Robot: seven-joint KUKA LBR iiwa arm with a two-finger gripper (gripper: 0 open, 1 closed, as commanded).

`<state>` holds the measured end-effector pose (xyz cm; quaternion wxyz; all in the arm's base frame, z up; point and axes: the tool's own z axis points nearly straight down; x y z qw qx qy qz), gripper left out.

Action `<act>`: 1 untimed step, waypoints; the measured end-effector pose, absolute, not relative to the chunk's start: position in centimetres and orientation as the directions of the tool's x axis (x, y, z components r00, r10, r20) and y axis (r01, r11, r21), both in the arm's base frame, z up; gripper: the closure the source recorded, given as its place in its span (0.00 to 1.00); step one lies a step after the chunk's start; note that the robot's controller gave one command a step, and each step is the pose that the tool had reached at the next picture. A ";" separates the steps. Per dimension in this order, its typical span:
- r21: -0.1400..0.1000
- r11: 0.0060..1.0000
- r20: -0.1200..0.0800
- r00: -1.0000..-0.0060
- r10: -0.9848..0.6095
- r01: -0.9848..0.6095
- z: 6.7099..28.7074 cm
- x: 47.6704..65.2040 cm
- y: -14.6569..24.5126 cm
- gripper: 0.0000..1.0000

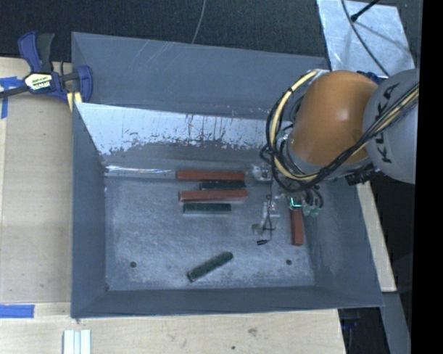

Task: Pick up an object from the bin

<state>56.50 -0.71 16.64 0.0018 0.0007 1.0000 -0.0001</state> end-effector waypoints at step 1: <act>0.002 1.000 -0.006 -1.000 -0.002 -0.002 9.0 61.0 2.7 0.00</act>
Offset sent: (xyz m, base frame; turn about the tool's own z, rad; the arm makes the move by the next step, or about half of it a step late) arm 0.0204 0.0314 -0.0898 -0.0045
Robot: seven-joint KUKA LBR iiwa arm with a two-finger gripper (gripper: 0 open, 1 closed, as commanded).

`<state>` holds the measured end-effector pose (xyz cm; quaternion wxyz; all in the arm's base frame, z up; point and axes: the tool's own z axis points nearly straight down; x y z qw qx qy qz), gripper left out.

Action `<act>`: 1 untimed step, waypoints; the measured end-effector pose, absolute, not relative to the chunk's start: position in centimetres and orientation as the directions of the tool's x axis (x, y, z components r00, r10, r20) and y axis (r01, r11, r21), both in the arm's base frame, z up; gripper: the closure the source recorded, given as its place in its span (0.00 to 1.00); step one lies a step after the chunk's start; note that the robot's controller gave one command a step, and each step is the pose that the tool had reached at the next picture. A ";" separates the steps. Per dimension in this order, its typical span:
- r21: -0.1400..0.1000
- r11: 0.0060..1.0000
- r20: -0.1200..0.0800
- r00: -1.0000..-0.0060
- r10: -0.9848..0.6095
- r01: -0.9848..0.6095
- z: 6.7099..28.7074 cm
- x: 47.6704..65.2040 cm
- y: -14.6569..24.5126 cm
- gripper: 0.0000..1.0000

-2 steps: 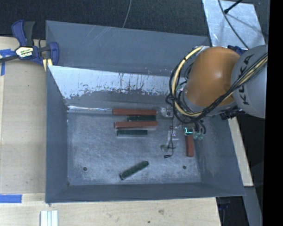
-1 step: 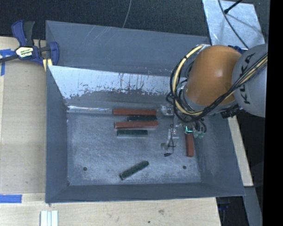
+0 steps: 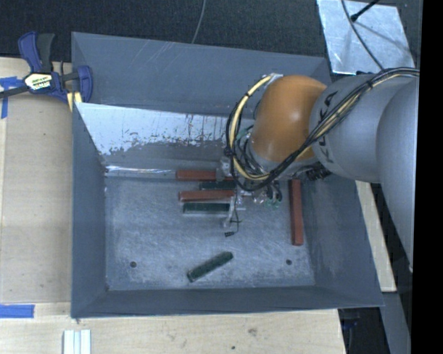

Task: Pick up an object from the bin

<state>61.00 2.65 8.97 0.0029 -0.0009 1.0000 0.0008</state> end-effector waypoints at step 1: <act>0.000 1.000 -0.005 -1.000 -0.002 -0.002 7.8 58.7 2.4 1.00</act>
Offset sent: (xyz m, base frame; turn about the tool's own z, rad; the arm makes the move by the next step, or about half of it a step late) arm 0.0000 0.0000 0.0000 0.0000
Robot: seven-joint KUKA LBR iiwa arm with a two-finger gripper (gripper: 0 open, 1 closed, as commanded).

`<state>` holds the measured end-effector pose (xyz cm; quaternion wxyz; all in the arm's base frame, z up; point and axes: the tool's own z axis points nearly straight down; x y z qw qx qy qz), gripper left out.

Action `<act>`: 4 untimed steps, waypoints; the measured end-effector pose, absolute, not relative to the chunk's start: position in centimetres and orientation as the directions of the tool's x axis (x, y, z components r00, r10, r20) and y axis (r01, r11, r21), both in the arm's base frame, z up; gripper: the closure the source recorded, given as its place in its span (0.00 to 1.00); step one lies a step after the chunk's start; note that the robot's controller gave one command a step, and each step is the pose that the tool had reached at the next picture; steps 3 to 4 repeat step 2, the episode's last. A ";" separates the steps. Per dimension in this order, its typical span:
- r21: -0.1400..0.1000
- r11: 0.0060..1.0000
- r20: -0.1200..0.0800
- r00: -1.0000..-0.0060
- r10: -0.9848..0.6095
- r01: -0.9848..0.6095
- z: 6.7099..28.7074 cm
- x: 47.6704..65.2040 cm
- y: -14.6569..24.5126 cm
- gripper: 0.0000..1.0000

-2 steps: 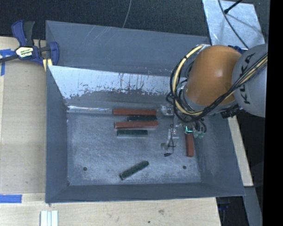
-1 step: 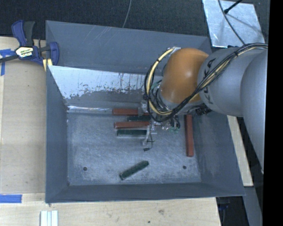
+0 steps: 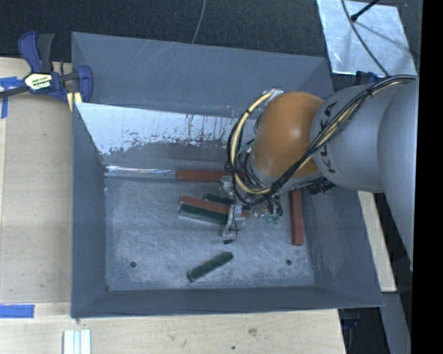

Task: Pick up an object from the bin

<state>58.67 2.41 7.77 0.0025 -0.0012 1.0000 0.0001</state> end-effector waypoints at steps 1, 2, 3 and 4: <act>0.000 1.000 -0.005 -1.000 -0.002 -0.002 7.8 58.7 2.4 1.00; 0.000 1.000 -0.008 -1.000 -0.018 -0.018 24.6 58.0 2.5 1.00; 0.000 1.000 -0.008 -1.000 -0.018 -0.018 24.6 58.0 2.5 1.00; 0.000 1.000 -0.008 -1.000 -0.018 -0.018 24.6 58.0 2.5 1.00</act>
Offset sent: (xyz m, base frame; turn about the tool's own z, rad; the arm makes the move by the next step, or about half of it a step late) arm -0.0082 0.0010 0.1659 -0.0170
